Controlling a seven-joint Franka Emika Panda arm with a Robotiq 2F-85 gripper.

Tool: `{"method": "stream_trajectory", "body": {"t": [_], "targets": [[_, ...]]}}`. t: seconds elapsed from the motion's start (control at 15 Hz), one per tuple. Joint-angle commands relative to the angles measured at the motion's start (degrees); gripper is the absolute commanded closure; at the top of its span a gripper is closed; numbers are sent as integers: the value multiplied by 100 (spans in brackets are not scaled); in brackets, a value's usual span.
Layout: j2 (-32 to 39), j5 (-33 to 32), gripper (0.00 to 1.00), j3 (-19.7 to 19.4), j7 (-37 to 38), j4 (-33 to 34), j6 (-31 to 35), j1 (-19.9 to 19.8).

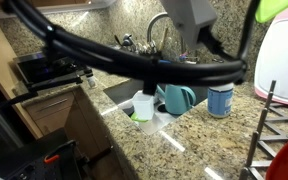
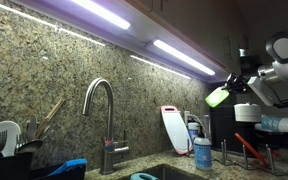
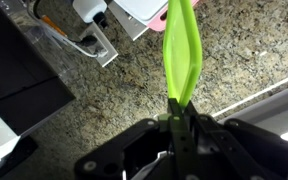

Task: Take the green lid from the sink and put it on the dish rack

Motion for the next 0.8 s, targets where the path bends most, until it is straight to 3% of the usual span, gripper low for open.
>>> {"method": "stream_trajectory", "body": {"t": [0.0,0.47,0.53,0.73], "targets": [[100,49,98,-57,-83,-58,-56,-31],[356,51,98,-144,55,226,272,27],[281,-18,93,-188,17,36,44,8],[324,-20,93,-193,20,91,84,22]]}}
